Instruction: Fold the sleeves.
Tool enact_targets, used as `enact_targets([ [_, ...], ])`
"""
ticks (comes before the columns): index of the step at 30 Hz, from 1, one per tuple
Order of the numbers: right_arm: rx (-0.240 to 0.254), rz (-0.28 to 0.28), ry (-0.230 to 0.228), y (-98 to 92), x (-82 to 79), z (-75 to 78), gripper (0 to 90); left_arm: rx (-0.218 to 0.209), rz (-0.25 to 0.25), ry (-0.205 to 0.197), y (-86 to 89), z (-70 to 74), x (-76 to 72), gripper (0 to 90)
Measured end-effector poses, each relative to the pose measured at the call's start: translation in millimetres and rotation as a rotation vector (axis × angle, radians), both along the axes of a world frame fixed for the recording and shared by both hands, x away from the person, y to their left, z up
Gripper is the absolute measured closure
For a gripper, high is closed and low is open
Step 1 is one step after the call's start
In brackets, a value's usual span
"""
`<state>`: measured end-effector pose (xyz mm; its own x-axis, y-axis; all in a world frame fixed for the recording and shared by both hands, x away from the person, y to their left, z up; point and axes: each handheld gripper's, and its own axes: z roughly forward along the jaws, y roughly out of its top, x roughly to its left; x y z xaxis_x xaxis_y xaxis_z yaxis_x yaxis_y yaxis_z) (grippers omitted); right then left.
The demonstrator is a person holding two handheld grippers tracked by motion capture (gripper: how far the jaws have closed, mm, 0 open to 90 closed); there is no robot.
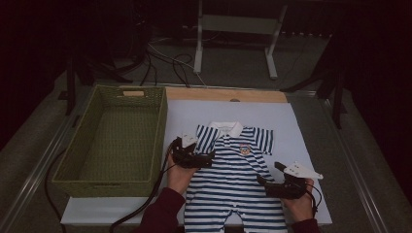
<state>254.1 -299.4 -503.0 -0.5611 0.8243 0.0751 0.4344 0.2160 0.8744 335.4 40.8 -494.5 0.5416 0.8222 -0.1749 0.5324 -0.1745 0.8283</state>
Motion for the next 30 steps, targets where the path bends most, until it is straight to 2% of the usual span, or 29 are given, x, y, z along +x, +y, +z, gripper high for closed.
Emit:
enact_targets([
  [7, 0.006, 0.007, 0.041, -0.1, 4.4, 2.5, 8.4, 0.016, -0.012, -0.004, 4.0, -2.2, -4.2, 0.0],
  [12, 0.009, 0.003, 0.037, -2.2, 10.0, 9.2, 8.3, 0.025, -0.026, -0.006, 7.4, -5.6, -10.3, 0.0],
  [17, 0.007, 0.001, 0.028, -2.3, 16.6, 15.8, 8.3, 0.012, -0.02, -0.004, 15.4, -10.7, -16.7, 0.0],
  [23, -0.01, -0.013, 0.032, -1.9, 29.4, 21.1, 8.3, 0.037, -0.014, -0.007, 19.7, -14.4, -18.4, 0.0],
  [27, -0.013, -0.019, 0.034, -1.3, 39.6, 24.3, 8.3, 0.011, -0.015, -0.008, 19.4, -13.4, -17.6, 0.0],
  [30, -0.015, -0.031, 0.038, -1.9, 46.9, 26.9, 8.3, 0.015, -0.015, -0.007, 19.0, -14.3, -17.1, 0.0],
])
